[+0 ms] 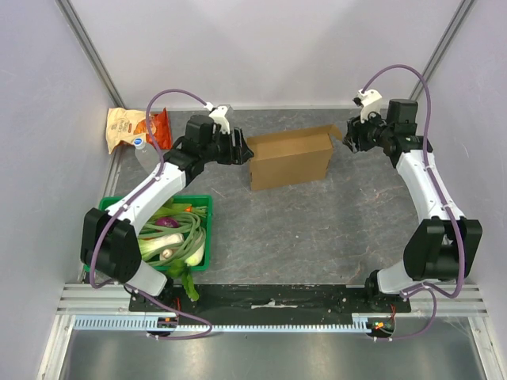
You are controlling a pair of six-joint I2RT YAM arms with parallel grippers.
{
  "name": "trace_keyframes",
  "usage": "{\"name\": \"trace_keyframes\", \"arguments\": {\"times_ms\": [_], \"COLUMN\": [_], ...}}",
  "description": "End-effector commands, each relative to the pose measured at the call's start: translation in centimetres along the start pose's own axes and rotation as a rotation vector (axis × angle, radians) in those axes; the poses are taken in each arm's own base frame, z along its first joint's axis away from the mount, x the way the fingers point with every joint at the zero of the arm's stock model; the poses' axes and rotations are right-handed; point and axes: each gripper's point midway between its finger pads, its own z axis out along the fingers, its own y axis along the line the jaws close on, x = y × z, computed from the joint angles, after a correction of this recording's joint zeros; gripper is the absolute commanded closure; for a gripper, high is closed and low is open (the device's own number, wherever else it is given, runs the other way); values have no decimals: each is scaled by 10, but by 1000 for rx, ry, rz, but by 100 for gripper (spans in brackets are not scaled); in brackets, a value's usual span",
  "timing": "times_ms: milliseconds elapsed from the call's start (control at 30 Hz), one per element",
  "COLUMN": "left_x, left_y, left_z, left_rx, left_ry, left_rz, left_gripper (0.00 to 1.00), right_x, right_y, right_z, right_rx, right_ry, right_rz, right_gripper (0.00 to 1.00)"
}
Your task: Fold the paper box
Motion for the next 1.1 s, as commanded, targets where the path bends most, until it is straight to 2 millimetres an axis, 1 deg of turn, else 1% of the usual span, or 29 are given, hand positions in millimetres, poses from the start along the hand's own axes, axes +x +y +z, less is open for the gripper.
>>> {"name": "trace_keyframes", "arguments": {"times_ms": [0,33,100,267,367,433,467,500,533,633,700,800,833,867,967,1000,1033,1067], "left_x": [-24,-28,-27,-31,-33,-32,-32,-32,-32,-31,-28,-28,-27,-27,-24,-25,-25,-26], "left_y": [-10,-12,-12,-14,-13,-13,-15,-15,-17,-16,-16,-19,-19,-20,-22,-23,-24,-27], "left_z": [1,0,2,1,4,6,6,7,6,4,2,-1,-1,-1,0,0,1,0], "left_rx": [35,39,40,45,38,39,47,47,52,47,47,55,55,62,75,81,84,95], "left_ry": [-30,-33,-26,-34,-29,-8,-1,2,1,7,12,13,16,19,34,32,33,31], "left_rz": [42,40,32,33,42,39,38,34,33,29,26,26,25,23,19,18,18,14], "left_gripper": [34,36,39,48,45,44,45,47,49,50,48,46,47,51,55,57,59,62], "right_x": [-34,-35,-36,-39,-43,-42,-42,-40,-41,-42,-43,-42,-41,-43,-43,-42,-46,-51], "right_y": [16,17,20,14,14,14,12,10,10,9,10,12,12,16,23,23,34,41], "right_z": [6,6,9,15,19,21,21,22,22,23,24,27,28,30,33,32,34,31], "right_rx": [-134,-143,-166,-147,-157,-157,-147,-138,-136,-133,-139,-149,-151,-160,-175,-171,-176,-177], "right_ry": [-120,-129,-138,-147,-168,-170,-169,-162,-164,-171,-178,-181,-178,-181,-176,-172,-172,-184], "right_rz": [-77,-78,-75,-62,-52,-53,-55,-53,-55,-55,-54,-46,-45,-47,-51,-43,-51,-60], "right_gripper": [43,43,43,48,50,53,55,60,61,60,58,59,60,61,76,91,96,100]}}
